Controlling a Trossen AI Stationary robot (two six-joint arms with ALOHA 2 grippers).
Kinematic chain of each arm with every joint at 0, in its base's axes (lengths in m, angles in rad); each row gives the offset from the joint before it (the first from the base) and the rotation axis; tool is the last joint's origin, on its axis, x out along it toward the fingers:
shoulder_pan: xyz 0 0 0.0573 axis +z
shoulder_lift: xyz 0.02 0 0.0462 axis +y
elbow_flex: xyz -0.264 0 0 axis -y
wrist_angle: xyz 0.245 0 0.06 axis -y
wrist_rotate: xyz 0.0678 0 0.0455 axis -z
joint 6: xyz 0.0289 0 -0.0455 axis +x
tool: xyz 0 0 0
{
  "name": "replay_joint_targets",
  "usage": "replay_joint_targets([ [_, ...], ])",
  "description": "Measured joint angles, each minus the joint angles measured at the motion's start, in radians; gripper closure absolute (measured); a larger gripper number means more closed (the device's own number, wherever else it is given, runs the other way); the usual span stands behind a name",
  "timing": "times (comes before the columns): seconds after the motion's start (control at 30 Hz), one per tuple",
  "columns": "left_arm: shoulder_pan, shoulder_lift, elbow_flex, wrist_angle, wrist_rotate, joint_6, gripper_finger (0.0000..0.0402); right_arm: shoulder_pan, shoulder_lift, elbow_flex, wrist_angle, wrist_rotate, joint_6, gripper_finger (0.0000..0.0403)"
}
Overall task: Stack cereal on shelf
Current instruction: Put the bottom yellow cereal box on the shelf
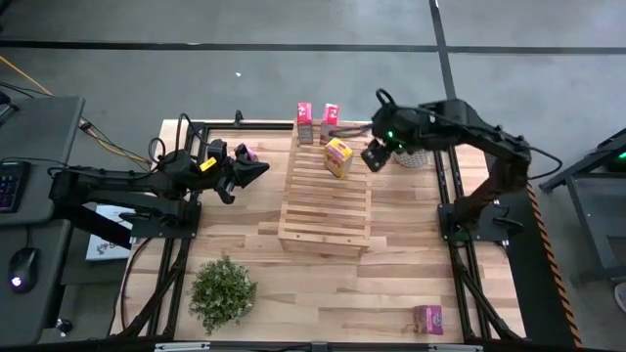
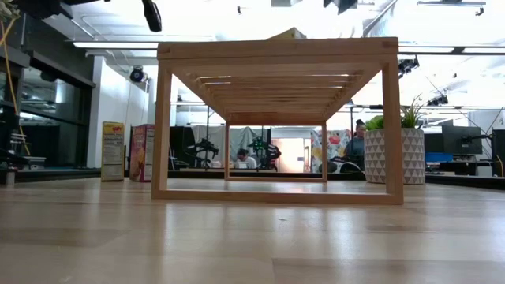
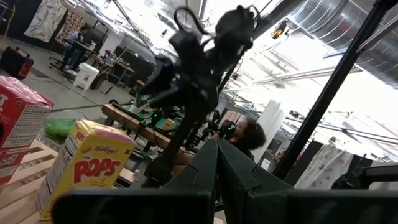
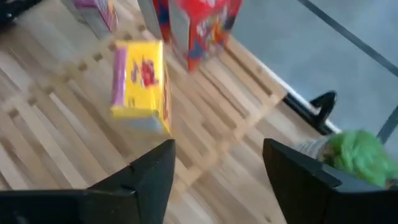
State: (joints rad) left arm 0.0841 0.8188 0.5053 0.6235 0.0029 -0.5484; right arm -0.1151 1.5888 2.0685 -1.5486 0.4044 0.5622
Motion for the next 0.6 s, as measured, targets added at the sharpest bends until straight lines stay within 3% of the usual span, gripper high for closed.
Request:
replay_joint_targets([
  [0.17, 0.000, 0.000, 0.000, -0.004, -0.016, 0.000, 0.0398, 0.038, -0.143, -0.356, 0.113, 0.070, 0.135, 0.0245],
  [0.37, 0.000, 0.000, 0.000, -0.008, -0.017, 0.001, 0.0398, 0.051, -0.341, -0.834, 0.700, 0.077, 0.217, 0.0382],
  [0.47, 0.000, 0.000, 0.000, -0.008, -0.019, 0.001, 0.0398, 0.050, -0.377, -0.996, 0.984, 0.132, 0.233, 0.0387],
  [0.6, 0.000, 0.000, 0.000, -0.010, -0.019, -0.015, 0.0398, 0.049, -0.359, -1.108, 1.183, 0.195, 0.296, 0.0389],
])
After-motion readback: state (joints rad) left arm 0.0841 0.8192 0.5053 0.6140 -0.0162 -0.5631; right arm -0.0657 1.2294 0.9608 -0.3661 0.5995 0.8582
